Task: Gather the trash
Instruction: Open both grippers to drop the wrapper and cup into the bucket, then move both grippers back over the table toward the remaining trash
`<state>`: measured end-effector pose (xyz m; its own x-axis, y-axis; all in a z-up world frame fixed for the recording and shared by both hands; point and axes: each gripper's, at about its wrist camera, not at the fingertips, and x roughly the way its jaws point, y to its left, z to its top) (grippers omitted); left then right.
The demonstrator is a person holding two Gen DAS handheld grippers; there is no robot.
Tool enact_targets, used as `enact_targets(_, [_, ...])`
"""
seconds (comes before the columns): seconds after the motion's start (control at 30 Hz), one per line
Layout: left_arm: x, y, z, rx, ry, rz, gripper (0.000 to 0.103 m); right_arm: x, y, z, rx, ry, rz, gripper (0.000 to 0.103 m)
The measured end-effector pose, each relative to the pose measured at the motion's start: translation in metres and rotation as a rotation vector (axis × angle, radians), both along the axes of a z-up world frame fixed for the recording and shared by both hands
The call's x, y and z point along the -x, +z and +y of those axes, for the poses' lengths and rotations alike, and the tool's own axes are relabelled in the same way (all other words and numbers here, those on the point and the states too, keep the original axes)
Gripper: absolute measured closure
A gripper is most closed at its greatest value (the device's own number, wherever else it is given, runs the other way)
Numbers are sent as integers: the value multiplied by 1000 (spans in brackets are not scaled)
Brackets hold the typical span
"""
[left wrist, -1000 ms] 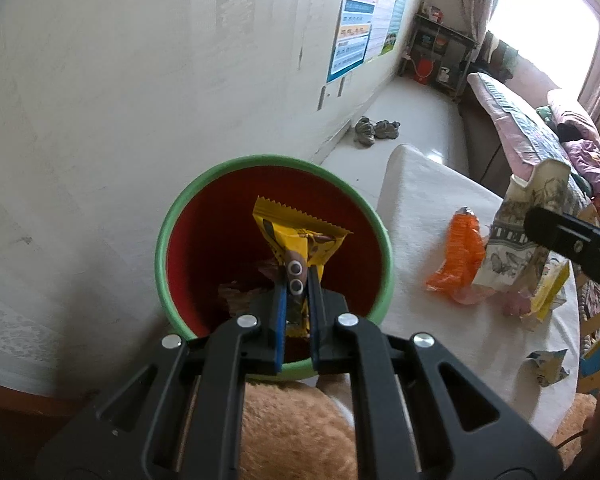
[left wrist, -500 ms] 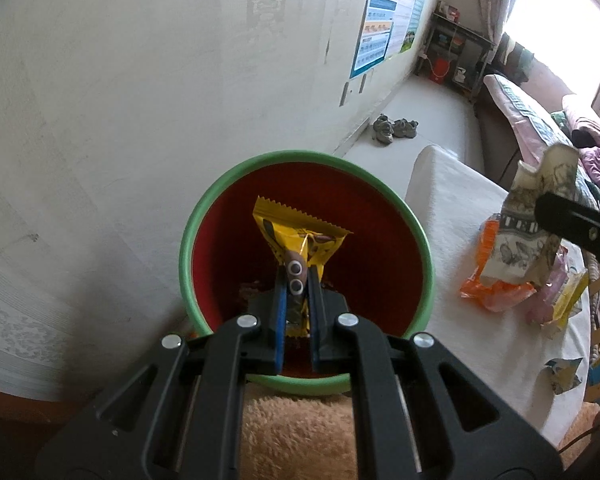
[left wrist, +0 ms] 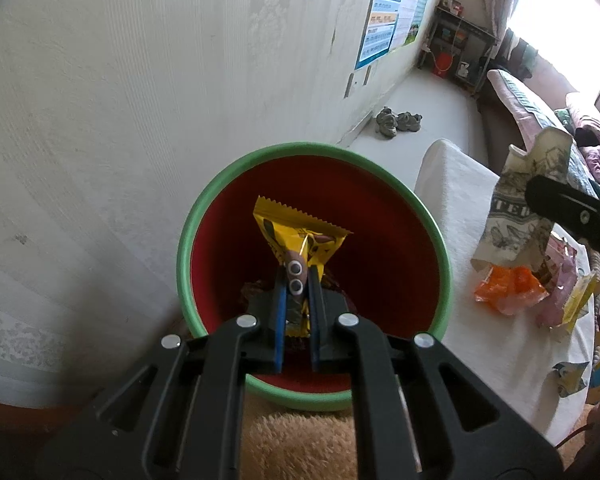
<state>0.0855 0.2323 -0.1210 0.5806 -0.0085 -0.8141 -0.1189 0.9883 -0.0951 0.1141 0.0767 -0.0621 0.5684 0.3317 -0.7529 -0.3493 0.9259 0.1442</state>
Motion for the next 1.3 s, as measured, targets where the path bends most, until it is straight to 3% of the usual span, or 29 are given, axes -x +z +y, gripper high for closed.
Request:
enact_targets(0.3, [-8, -4, 2, -1, 3, 11, 94, -5, -3, 3, -16, 14, -6, 60])
enact_targets(0.37, [-11, -6, 2, 2, -2, 20, 80, -6, -5, 5, -20, 26, -4, 58])
enact_targets(0.4, [-10, -6, 1, 2, -1, 23, 59, -6, -6, 3, -23, 34, -1, 58])
enact_targets(0.43, [-9, -6, 1, 2, 4, 15, 49, -7, -6, 4, -26, 41, 1, 58])
enact_targets(0.87, [6, -2, 3, -5, 40, 17, 44, 1, 11, -6, -46, 34, -29, 49])
enact_targets(1.3, [17, 21, -66, 1, -96, -7, 44, 45, 41, -71, -105, -45, -55, 42])
